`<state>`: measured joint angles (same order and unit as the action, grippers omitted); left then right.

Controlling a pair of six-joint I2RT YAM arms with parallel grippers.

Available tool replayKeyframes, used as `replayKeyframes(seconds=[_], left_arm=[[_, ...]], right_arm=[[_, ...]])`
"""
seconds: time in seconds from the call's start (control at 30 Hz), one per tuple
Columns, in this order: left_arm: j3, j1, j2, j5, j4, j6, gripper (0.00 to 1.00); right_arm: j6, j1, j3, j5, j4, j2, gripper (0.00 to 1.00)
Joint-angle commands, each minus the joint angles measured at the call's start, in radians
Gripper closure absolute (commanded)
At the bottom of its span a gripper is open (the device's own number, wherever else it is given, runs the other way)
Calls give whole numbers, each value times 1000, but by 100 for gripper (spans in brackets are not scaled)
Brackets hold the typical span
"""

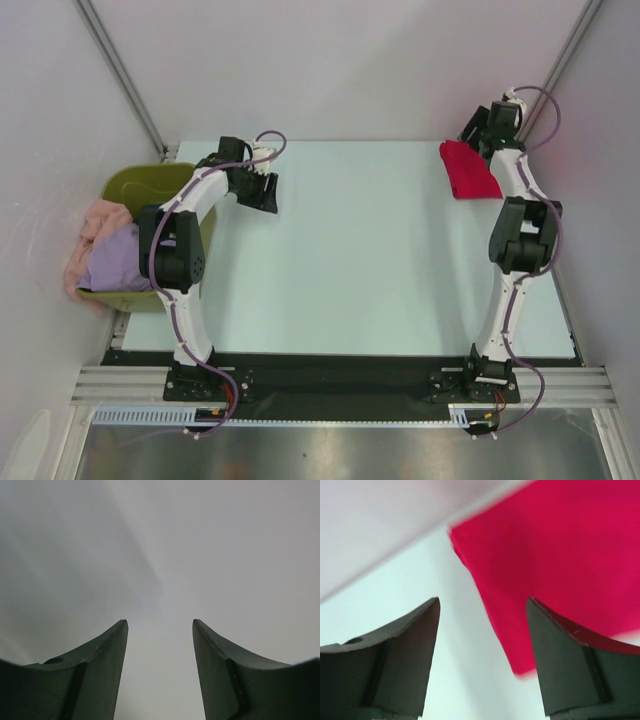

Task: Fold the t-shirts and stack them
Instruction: Neatly place the folded tshirt to the corner

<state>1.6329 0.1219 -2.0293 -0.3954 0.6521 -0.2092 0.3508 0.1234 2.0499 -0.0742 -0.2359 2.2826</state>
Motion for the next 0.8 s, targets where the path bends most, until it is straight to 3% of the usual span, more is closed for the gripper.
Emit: replayKeyframes(seconds=[0.0, 0.1, 0.33, 0.77], left_arm=[[28, -8, 58, -3, 30, -38, 40], [38, -5, 96, 4, 64, -61, 35], [-48, 57, 279, 115, 135, -200, 27], [-516, 67, 731, 157, 90, -177, 12]], right_arm=[[60, 24, -222, -7, -62, -204, 25], [71, 16, -443, -41, -50, -400, 15], [145, 1, -841, -9, -54, -810, 9], [205, -183, -1290, -33, -243, -1428, 5]])
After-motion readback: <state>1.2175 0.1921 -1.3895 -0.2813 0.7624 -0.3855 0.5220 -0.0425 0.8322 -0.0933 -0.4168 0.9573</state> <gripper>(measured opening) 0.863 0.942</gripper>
